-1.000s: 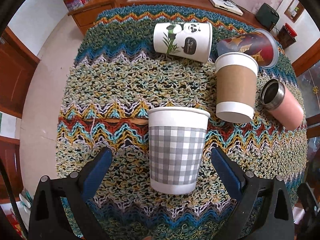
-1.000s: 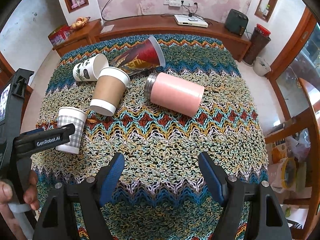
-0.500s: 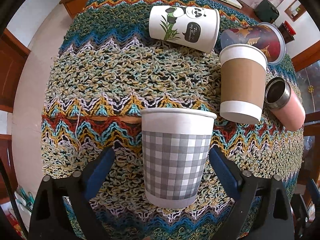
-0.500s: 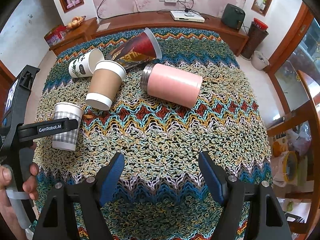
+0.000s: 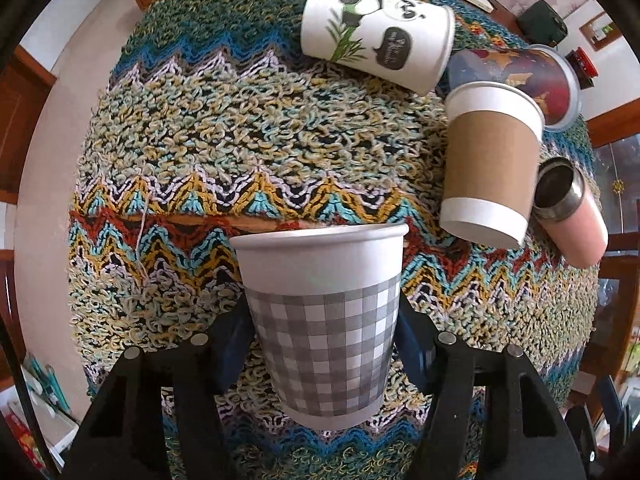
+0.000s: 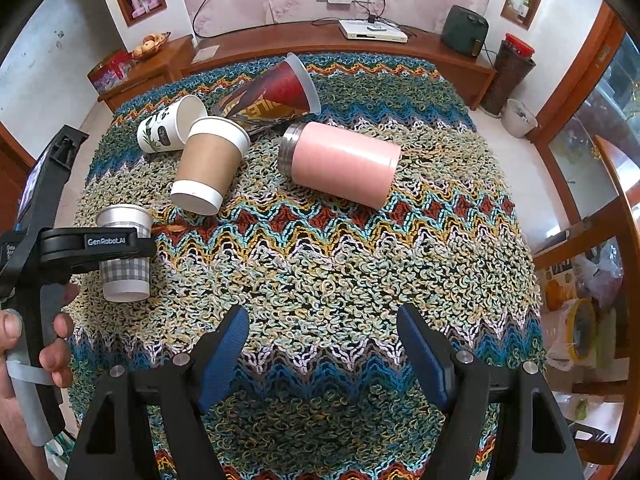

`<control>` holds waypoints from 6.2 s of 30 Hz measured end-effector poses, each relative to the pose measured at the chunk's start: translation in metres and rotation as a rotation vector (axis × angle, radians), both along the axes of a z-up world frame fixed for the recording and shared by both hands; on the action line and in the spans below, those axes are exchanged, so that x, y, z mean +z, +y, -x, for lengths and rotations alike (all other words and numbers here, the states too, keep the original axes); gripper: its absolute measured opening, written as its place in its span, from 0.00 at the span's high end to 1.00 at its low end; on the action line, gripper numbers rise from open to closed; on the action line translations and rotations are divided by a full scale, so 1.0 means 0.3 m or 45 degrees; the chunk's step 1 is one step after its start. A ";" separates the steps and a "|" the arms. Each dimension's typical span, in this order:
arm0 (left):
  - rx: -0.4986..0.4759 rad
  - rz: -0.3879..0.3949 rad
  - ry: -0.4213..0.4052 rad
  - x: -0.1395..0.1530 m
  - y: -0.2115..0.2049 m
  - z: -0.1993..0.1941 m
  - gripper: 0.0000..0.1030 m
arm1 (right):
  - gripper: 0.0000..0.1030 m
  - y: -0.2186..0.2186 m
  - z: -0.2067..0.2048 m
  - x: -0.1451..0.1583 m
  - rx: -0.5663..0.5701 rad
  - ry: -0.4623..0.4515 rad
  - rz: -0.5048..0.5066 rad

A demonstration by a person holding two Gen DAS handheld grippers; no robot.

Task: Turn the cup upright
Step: 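Lift the plaid cup with the left gripper toward the right gripper, then close the right gripper on the plaid cup while the left gripper opens and withdraws, then rotate the plaid cup with the right gripper so its rim faces up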

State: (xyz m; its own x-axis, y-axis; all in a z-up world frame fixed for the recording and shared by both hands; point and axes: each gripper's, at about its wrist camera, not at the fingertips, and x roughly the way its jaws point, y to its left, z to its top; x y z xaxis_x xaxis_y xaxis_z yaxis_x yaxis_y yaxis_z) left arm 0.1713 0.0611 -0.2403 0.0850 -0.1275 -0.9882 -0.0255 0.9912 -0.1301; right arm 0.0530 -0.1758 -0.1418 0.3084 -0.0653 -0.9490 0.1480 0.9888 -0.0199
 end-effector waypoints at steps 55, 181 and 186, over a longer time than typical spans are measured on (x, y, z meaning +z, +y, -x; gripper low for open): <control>-0.220 0.229 0.026 -0.010 -0.492 0.459 0.18 | 0.25 -0.185 0.395 -0.044 -0.197 0.062 -0.011; -0.007 -0.002 -0.511 0.360 -0.182 0.738 0.13 | 0.39 0.064 0.170 -0.186 0.062 -0.555 -0.034; 0.001 0.008 -0.509 0.343 -0.178 0.737 0.13 | 0.39 0.072 0.190 -0.205 0.057 -0.581 -0.016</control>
